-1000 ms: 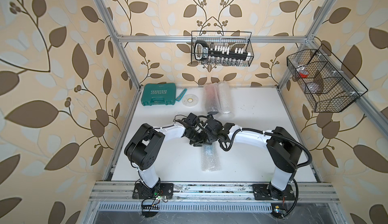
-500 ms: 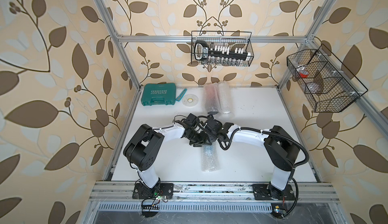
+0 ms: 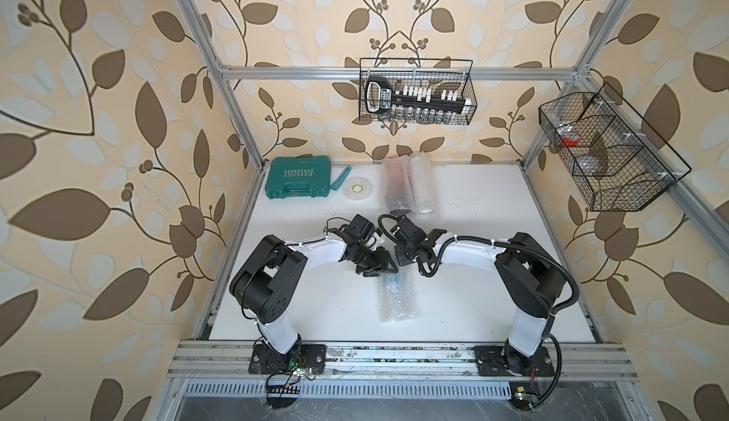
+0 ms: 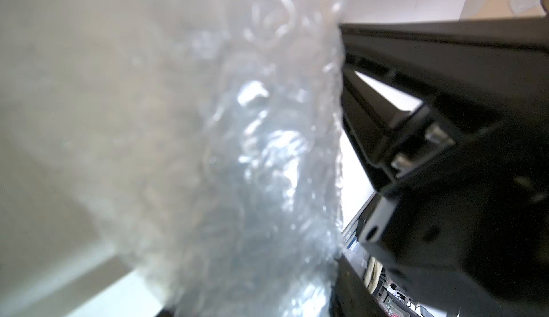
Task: Unwrap the vase from the bubble wrap
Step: Unwrap the bubble wrap at the center of the board.
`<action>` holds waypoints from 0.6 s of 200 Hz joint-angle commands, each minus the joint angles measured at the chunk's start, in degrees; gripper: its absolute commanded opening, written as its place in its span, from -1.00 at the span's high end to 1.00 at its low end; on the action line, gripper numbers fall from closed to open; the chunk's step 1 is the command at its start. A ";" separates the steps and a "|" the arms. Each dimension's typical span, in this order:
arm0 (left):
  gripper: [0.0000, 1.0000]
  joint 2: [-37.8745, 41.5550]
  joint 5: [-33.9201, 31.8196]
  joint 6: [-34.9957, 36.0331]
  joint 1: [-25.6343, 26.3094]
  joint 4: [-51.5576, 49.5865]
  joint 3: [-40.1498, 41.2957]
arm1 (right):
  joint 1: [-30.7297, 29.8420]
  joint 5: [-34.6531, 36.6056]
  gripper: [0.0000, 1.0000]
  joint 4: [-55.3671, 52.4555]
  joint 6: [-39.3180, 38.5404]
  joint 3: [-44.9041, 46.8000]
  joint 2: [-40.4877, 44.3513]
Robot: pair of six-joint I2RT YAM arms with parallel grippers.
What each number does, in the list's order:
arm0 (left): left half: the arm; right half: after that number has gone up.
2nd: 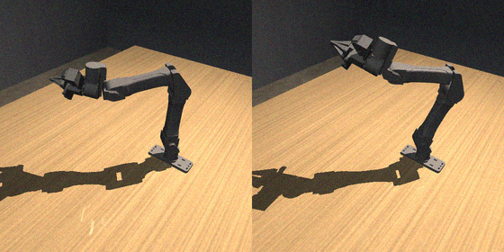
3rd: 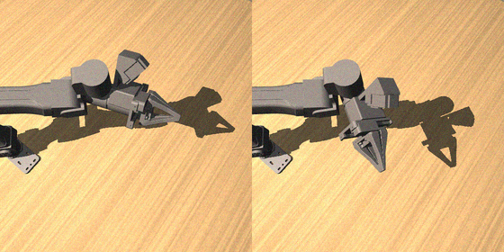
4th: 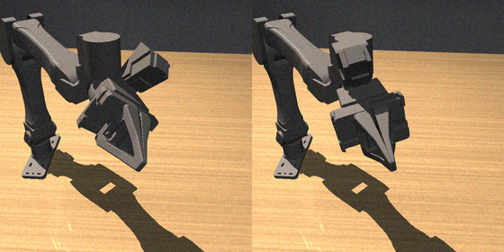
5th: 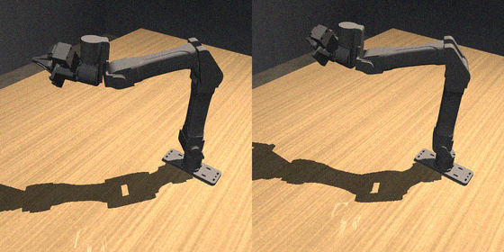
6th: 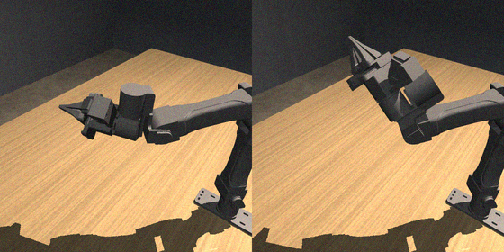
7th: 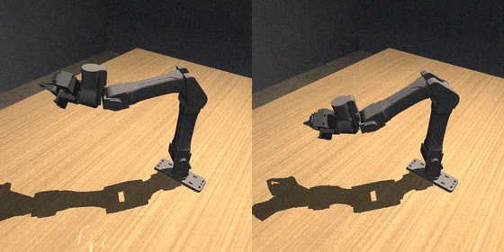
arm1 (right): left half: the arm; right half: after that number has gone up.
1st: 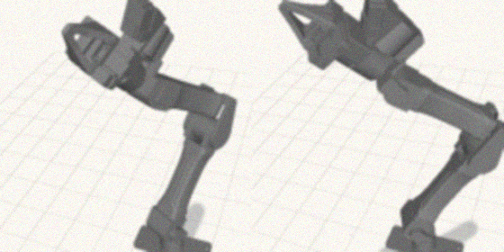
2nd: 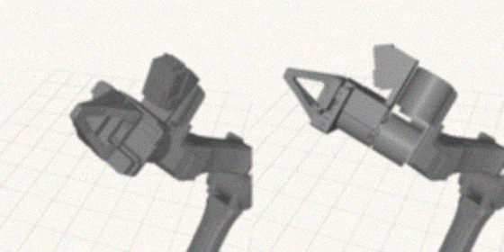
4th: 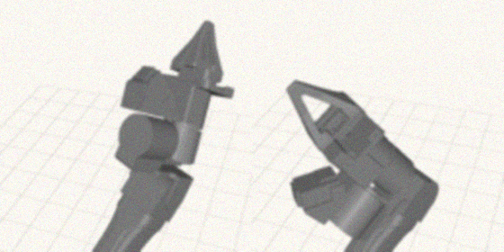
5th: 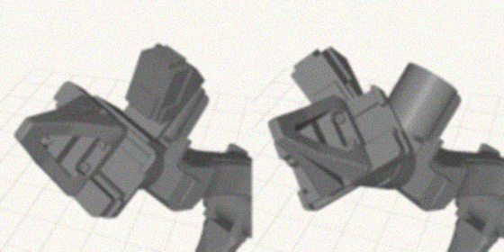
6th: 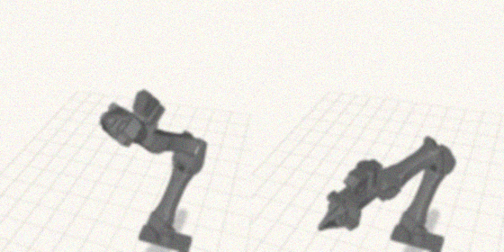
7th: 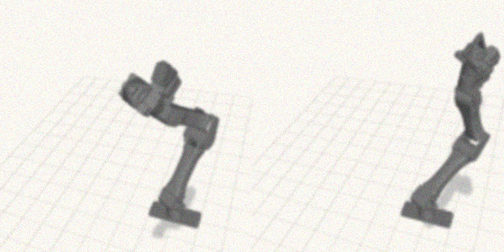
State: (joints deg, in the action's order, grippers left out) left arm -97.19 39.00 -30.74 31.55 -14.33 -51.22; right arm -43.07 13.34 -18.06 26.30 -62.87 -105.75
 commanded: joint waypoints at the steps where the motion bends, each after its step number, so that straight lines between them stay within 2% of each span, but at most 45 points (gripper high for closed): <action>1: 0.16 0.68 -2.81 -0.13 0.61 -2.77 2.07 | 1.25 -4.71 1.00 4.36 1.33 2.08 2.81; 22: 0.16 0.68 -2.73 -0.17 0.61 -2.60 2.35 | 2.49 -8.37 0.96 6.57 2.07 4.22 3.93; 55: 0.15 1.01 -2.32 0.09 0.61 -2.30 2.55 | 5.69 -16.18 0.71 9.86 2.85 8.67 6.64; 91: 0.15 1.12 -2.13 0.17 0.62 -2.09 2.44 | 9.02 -24.17 0.52 12.43 3.57 13.93 9.59; 120: 0.15 1.05 -1.83 0.18 0.57 -1.84 2.49 | 10.23 -28.98 0.46 13.75 3.14 16.92 10.94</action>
State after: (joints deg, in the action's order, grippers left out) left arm -96.75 39.00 -31.07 31.55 -13.28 -50.46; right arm -33.32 -8.84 -6.35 29.39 -47.88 -96.40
